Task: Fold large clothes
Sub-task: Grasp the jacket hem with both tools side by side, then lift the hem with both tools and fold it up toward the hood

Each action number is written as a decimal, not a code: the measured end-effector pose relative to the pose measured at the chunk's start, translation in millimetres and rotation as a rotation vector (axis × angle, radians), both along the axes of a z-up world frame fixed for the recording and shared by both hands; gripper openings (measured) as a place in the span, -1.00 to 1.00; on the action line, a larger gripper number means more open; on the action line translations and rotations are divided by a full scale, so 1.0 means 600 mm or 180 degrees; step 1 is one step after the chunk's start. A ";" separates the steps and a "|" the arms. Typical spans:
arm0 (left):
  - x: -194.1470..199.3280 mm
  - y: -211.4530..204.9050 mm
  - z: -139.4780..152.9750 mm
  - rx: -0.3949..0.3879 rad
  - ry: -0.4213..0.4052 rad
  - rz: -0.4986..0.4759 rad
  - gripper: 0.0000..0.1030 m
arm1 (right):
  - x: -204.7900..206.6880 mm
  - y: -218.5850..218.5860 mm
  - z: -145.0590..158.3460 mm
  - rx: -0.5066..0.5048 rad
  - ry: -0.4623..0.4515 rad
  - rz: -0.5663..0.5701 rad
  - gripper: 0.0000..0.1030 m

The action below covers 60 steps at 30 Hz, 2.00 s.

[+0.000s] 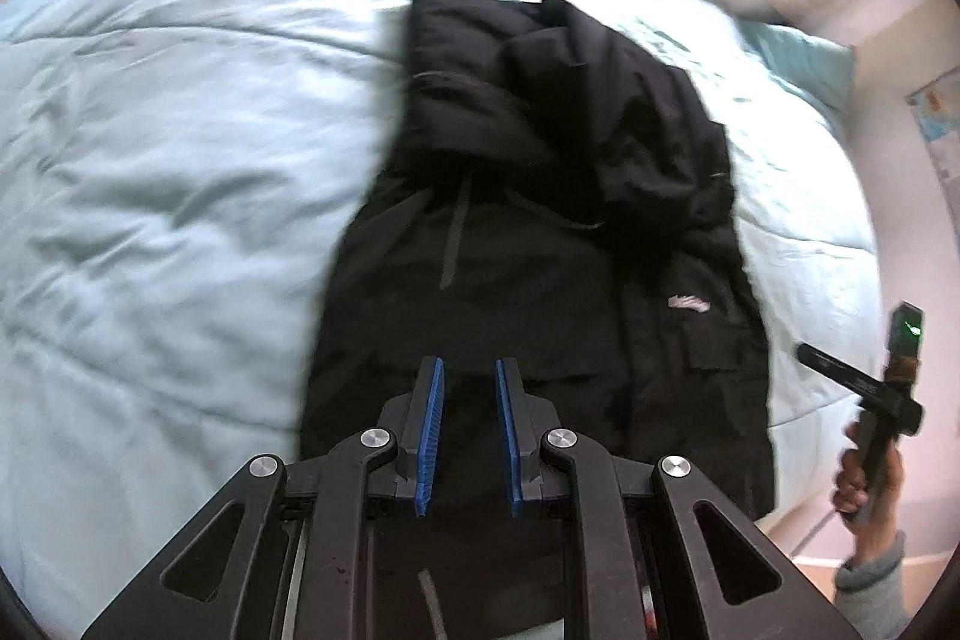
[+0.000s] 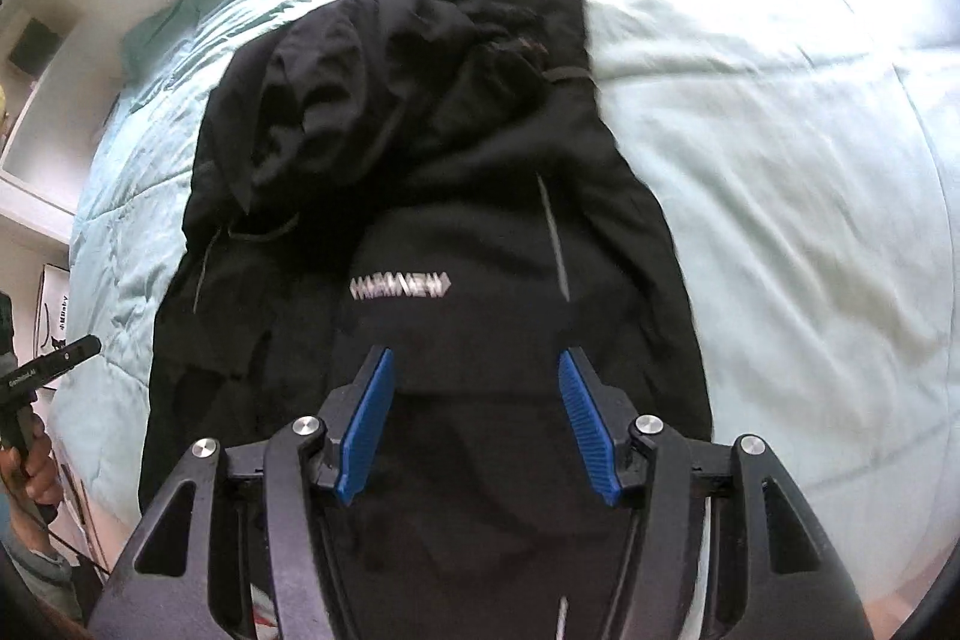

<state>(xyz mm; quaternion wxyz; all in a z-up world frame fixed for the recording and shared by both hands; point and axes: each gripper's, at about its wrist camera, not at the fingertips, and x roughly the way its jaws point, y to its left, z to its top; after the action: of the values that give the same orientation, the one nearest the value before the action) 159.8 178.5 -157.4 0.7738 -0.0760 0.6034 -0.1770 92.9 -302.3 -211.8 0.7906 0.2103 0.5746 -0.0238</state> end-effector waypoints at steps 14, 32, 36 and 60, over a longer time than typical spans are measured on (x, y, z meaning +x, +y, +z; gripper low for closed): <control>-0.122 0.112 -0.116 -0.0313 0.0788 0.0835 -0.04 | -0.133 -0.044 -0.061 0.0136 0.0464 -0.0170 0.17; -0.185 0.149 -0.172 -0.0177 0.1044 0.0940 -0.04 | -0.233 -0.054 -0.107 -0.0074 0.0796 -0.0276 0.17; -0.188 0.170 -0.182 -0.0323 0.1094 0.1075 0.12 | -0.246 -0.070 -0.129 0.0141 0.0887 -0.0369 0.17; -0.169 0.082 -0.218 -0.0443 0.1072 0.0666 -0.42 | -0.252 -0.049 -0.125 0.0643 0.0698 -0.0220 -0.47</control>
<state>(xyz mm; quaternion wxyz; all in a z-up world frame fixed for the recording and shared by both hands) 58.2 227.6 -288.4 0.6691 -0.2200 0.6994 -0.1217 -58.0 -331.8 -286.8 0.6966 0.3045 0.6494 -0.0159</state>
